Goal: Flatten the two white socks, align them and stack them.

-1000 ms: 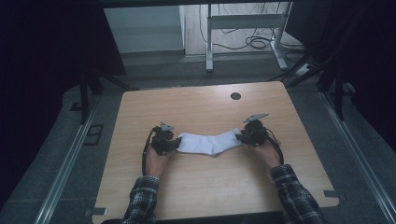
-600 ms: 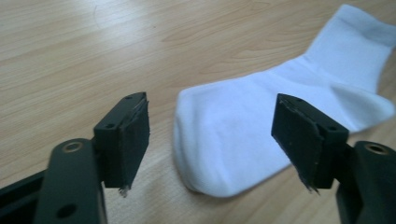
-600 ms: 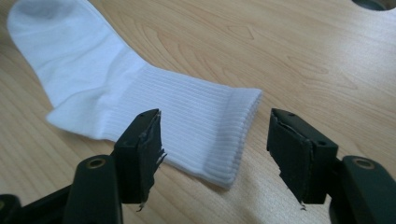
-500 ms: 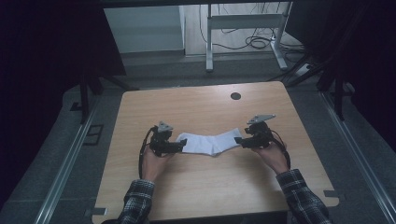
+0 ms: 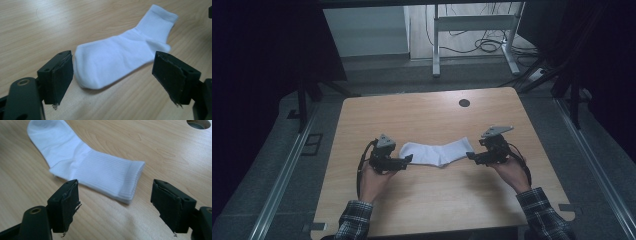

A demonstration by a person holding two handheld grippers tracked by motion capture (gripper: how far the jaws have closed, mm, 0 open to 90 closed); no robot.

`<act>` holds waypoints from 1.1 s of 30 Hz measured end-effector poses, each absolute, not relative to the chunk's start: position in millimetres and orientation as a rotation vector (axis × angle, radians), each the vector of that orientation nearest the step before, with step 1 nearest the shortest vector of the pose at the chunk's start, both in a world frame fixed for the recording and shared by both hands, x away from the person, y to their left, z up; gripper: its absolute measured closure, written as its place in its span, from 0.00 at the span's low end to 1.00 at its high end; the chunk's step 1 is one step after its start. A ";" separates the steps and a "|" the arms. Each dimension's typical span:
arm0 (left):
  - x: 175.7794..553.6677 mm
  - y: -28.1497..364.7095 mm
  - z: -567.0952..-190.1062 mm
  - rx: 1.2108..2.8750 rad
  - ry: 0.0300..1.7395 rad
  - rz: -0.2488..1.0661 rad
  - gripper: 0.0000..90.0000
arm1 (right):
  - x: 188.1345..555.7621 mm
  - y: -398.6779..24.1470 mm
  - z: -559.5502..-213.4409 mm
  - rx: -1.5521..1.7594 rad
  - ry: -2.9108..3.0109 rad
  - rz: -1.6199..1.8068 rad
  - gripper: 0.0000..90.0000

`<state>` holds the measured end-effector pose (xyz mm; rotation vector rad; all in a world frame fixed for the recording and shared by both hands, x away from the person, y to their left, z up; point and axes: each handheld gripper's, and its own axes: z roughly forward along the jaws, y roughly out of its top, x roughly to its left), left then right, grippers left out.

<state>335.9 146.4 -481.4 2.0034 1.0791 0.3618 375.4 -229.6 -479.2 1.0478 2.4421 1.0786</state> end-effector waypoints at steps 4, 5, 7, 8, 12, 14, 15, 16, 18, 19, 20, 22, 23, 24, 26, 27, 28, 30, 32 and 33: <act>320.3 146.8 -479.8 2.026 1.055 0.346 0.17 | 363.8 -234.3 -477.1 1.027 2.444 1.081 0.22; 317.3 146.8 -479.9 2.031 1.058 0.340 0.17 | 361.3 -235.5 -476.8 1.021 2.442 1.083 0.21; 311.2 147.5 -480.1 2.046 1.048 0.350 0.16 | 355.9 -237.7 -476.2 1.016 2.444 1.088 0.20; 311.2 147.5 -480.1 2.046 1.048 0.350 0.16 | 355.9 -237.7 -476.2 1.016 2.444 1.088 0.20; 298.7 149.7 -482.5 2.058 1.036 0.358 0.16 | 345.3 -242.2 -476.2 1.006 2.443 1.088 0.17; 293.0 151.4 -485.3 2.064 1.033 0.358 0.15 | 340.1 -244.8 -476.2 1.001 2.444 1.093 0.17; 287.2 153.0 -489.4 2.067 1.033 0.359 0.15 | 335.3 -247.3 -476.5 0.996 2.439 1.095 0.17; 284.4 153.8 -491.7 2.070 1.034 0.361 0.15 | 332.8 -248.4 -476.6 0.995 2.439 1.098 0.17; 281.9 155.0 -493.9 2.075 1.034 0.362 0.15 | 328.1 -250.6 -477.3 0.993 2.436 1.100 0.16; 277.2 157.0 -498.7 2.076 1.038 0.361 0.15 | 325.8 -251.4 -477.8 0.992 2.436 1.100 0.16; 274.9 158.0 -500.8 2.080 1.040 0.362 0.15 | 323.6 -252.2 -478.3 0.990 2.437 1.102 0.16; 272.6 158.8 -502.6 2.082 1.043 0.362 0.15 | 321.5 -253.0 -478.9 0.987 2.438 1.100 0.16; 268.2 160.2 -505.6 2.087 1.042 0.365 0.15 | 317.2 -254.2 -480.7 0.984 2.439 1.103 0.16; 268.2 160.2 -505.6 2.087 1.042 0.365 0.15 | 317.2 -254.2 -480.7 0.984 2.439 1.103 0.16; 263.8 161.2 -507.6 2.090 1.037 0.372 0.14 | 311.5 -256.4 -484.6 0.984 2.445 1.101 0.16; 261.5 161.7 -508.5 2.091 1.037 0.374 0.14 | 311.5 -256.4 -484.6 0.984 2.445 1.101 0.16; 257.1 162.3 -510.7 2.092 1.033 0.378 0.14 | 308.7 -257.7 -488.4 0.986 2.452 1.098 0.16; 255.1 162.5 -511.7 2.096 1.031 0.382 0.14 | 307.9 -258.5 -490.7 0.985 2.457 1.092 0.16; 249.6 164.1 -515.6 2.102 1.031 0.385 0.14 | 306.3 -260.4 -498.1 0.994 2.469 1.076 0.16; 248.1 164.8 -517.2 2.103 1.033 0.385 0.14 | 306.0 -261.0 -500.6 0.995 2.473 1.071 0.16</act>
